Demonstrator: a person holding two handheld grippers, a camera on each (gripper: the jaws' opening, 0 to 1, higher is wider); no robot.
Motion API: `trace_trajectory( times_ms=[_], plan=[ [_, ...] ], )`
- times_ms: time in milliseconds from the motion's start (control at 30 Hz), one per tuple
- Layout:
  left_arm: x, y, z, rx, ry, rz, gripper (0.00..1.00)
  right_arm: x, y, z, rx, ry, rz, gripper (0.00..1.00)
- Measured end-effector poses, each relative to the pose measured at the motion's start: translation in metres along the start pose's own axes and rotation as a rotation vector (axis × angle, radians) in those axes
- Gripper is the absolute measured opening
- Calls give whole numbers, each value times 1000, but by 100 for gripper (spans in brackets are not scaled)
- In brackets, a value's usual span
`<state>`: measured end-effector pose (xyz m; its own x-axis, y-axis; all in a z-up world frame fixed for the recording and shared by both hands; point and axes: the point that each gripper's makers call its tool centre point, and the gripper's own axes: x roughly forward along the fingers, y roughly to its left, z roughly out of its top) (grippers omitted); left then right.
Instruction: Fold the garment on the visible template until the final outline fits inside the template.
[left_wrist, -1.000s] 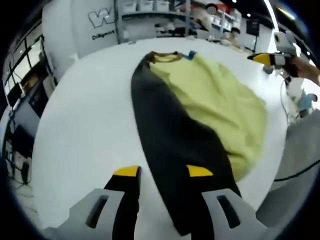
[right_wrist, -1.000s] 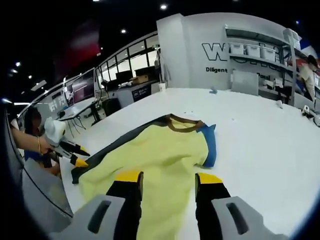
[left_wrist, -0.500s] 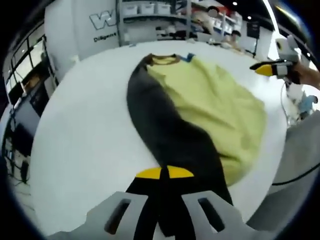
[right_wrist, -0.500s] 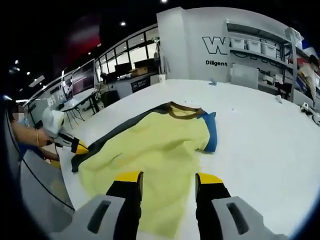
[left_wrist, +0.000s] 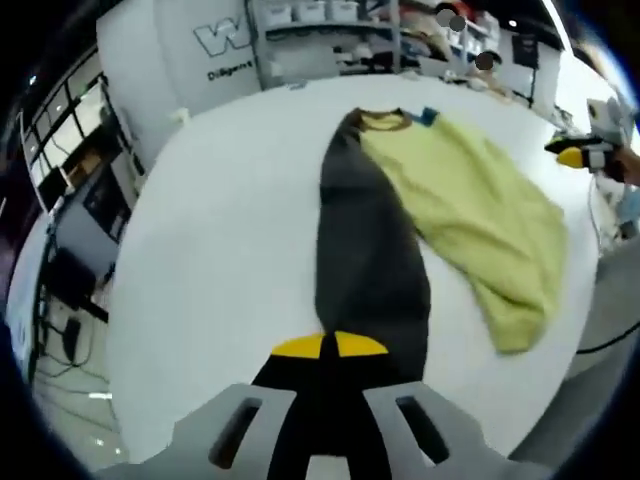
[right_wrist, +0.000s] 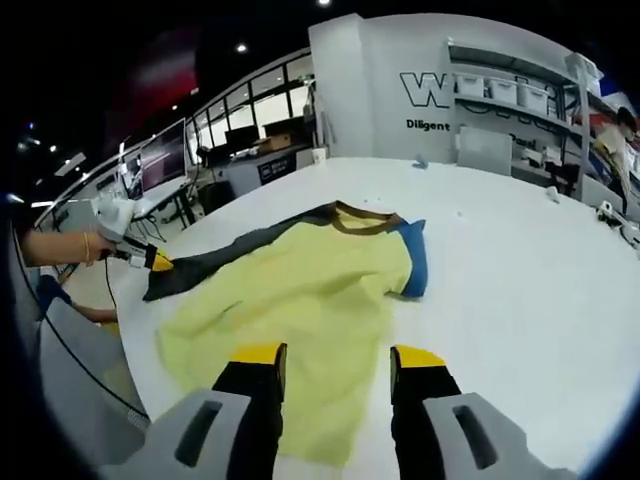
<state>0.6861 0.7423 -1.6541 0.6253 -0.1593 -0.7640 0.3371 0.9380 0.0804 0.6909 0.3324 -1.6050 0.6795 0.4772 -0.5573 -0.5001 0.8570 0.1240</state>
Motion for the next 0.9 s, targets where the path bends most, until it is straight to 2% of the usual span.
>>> trace_trajectory(
  times_ms=[167,233,300,333,467,733,900],
  plan=[
    [6,35,9,39,17,46,0,0,3,-3,-6,14,6,37],
    [8,55,10,87,60,101,0,-1,2,-3,-8,17,3,37],
    [12,72,16,118,75,122,0,-1,0,-4,-8,18,-1,37],
    [13,74,17,117,71,121,0,-2,-1,-4,-7,18,-2,37],
    [10,98,41,173,73,157,0,-4,-5,-7,-7,30,-10,37],
    [23,136,67,262,98,198,0,-5,-7,-16,-1,56,-19,36],
    [25,155,68,343,152,205,0,-5,-7,-21,-2,76,-22,36]
  ],
)
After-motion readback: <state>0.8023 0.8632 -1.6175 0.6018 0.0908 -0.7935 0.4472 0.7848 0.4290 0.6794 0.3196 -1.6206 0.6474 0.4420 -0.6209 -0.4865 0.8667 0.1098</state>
